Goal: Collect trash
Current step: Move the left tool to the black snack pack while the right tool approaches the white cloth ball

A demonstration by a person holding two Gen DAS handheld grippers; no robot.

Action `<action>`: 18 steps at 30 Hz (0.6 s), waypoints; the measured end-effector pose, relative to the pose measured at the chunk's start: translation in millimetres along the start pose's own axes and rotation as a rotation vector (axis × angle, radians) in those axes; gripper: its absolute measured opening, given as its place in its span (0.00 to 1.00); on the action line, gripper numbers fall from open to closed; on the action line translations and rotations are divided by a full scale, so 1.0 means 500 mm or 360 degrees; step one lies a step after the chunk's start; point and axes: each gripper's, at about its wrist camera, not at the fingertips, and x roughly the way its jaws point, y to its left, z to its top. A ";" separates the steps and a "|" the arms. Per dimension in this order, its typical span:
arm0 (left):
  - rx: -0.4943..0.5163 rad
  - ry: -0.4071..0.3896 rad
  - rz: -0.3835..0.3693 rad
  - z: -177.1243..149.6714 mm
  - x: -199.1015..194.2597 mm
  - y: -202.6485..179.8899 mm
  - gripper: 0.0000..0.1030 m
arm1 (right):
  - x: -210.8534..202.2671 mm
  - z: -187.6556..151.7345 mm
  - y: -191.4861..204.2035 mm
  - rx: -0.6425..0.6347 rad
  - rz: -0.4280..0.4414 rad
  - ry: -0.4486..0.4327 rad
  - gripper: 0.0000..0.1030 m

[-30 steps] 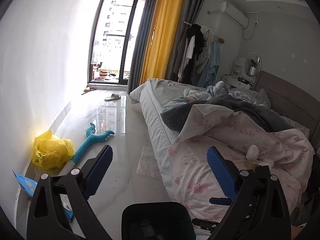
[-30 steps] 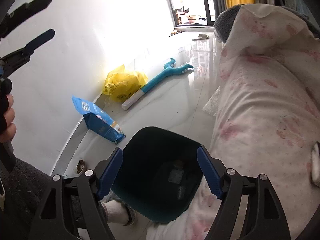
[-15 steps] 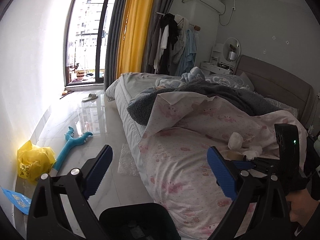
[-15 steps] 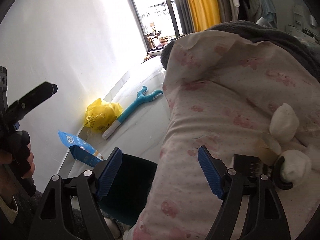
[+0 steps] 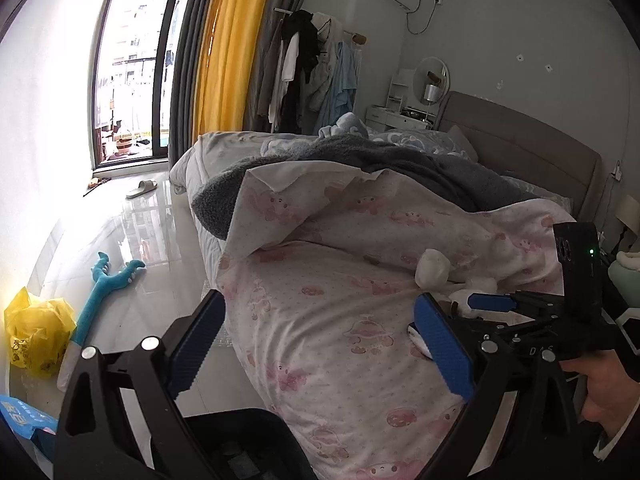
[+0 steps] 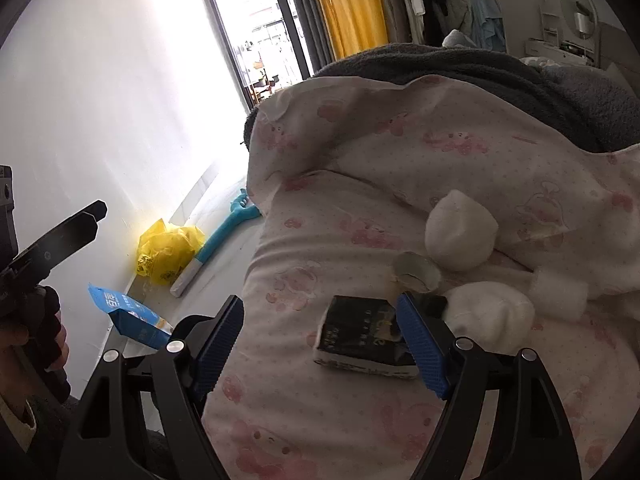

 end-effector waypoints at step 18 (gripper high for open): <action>0.0146 0.0110 -0.0235 -0.021 0.097 -0.117 0.94 | -0.016 -0.006 -0.151 0.0181 -0.0152 -0.0029 0.77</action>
